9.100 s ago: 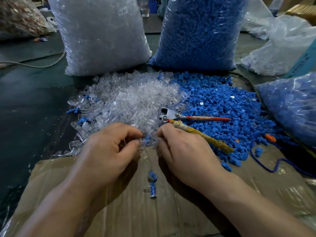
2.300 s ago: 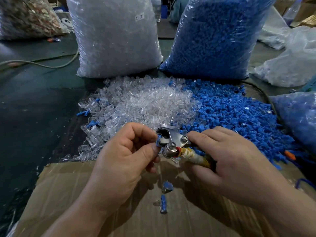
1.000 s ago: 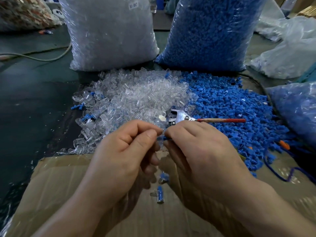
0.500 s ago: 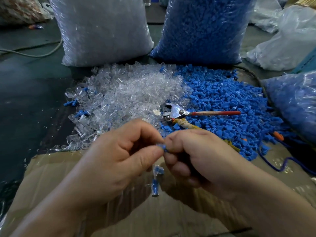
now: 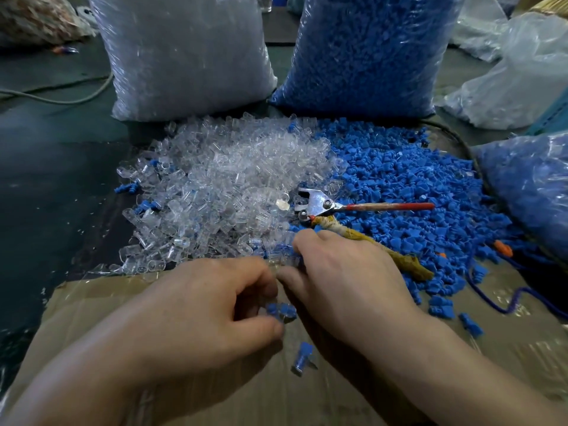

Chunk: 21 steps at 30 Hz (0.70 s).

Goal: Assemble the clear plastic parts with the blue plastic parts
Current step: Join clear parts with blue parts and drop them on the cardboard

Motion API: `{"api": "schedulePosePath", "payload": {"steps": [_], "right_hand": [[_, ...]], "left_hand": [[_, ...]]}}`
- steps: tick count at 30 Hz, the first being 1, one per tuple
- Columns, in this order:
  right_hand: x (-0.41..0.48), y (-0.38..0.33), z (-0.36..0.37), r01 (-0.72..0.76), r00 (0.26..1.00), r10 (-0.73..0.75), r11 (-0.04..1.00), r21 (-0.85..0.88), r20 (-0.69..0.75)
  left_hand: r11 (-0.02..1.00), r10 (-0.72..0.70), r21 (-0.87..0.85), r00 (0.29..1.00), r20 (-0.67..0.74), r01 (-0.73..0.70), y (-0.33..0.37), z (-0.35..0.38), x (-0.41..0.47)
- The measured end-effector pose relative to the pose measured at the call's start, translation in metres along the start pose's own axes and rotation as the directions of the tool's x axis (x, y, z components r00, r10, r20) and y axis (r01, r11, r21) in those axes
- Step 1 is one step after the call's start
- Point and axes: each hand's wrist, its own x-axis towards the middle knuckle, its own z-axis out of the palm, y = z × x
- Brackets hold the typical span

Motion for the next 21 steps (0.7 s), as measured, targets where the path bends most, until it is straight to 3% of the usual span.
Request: {"api": "schedulePosePath", "payload": {"steps": [2, 7, 13, 17, 21], "right_hand": [[0.003, 0.001, 0.003, 0.007, 1.000, -0.007, 1.000, -0.010, -0.029], [0.005, 0.001, 0.003, 0.042, 0.997, -0.040, 0.999, 0.027, -0.067], [0.002, 0.007, 0.001, 0.029, 0.994, -0.006, 0.976, 0.215, -0.108], [0.000, 0.005, -0.003, 0.108, 0.973, -0.016, 0.913, 0.394, -0.229], [0.001, 0.000, -0.009, 0.241, 0.953, -0.128, 0.870, 0.429, -0.275]], "left_hand": [[0.996, -0.057, -0.069, 0.995, -0.079, 0.052, -0.003, 0.001, 0.001], [0.987, -0.084, 0.113, 0.964, -0.251, 0.115, -0.006, 0.009, 0.009], [0.987, -0.140, 0.015, 0.901, -0.412, 0.160, 0.004, 0.019, 0.010], [0.970, -0.172, -0.232, 0.890, -0.423, 0.077, 0.008, 0.021, 0.011], [0.774, -0.279, -0.632, 0.915, -0.291, 0.035, 0.010, 0.021, 0.013]]}}
